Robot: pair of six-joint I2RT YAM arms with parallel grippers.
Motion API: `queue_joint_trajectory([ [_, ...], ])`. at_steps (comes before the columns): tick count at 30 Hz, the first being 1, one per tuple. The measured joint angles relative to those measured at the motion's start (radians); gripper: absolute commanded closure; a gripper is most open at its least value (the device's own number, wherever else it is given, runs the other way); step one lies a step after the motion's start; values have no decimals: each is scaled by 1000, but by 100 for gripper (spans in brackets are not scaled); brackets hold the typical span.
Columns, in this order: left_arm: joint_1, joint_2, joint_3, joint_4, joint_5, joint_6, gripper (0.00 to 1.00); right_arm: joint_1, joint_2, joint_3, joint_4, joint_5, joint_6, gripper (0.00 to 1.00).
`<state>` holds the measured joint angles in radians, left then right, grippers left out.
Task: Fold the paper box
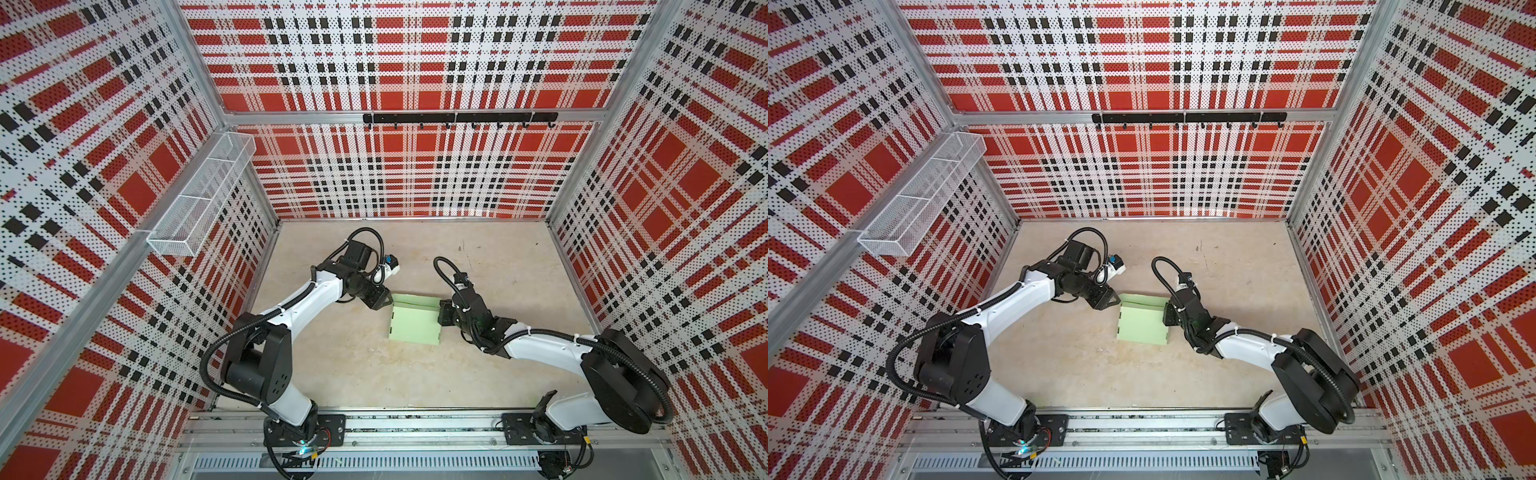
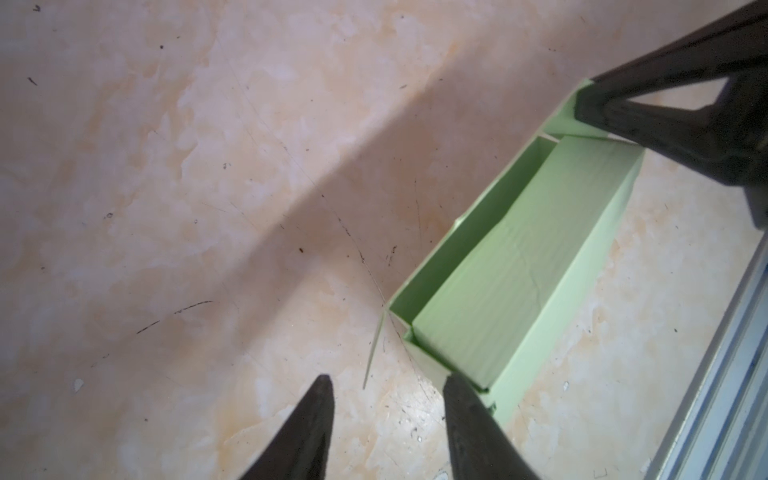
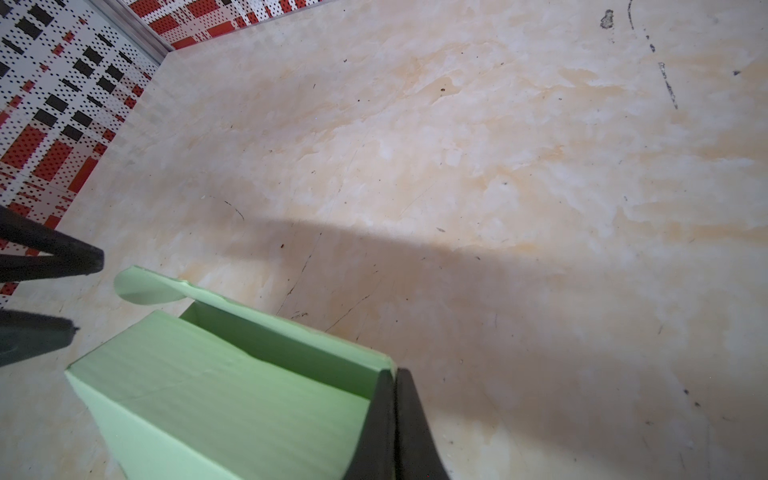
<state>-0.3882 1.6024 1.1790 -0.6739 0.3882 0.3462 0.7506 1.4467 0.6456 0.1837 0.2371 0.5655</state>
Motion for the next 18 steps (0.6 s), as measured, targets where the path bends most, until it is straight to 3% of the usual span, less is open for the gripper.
queue_joint_trajectory([
  [6,-8,27,0,17,-16,-2,64,1,0,0,0,2,0,100],
  [18,-34,60,5,17,-19,-5,93,2,0,0,-1,20,0,100],
])
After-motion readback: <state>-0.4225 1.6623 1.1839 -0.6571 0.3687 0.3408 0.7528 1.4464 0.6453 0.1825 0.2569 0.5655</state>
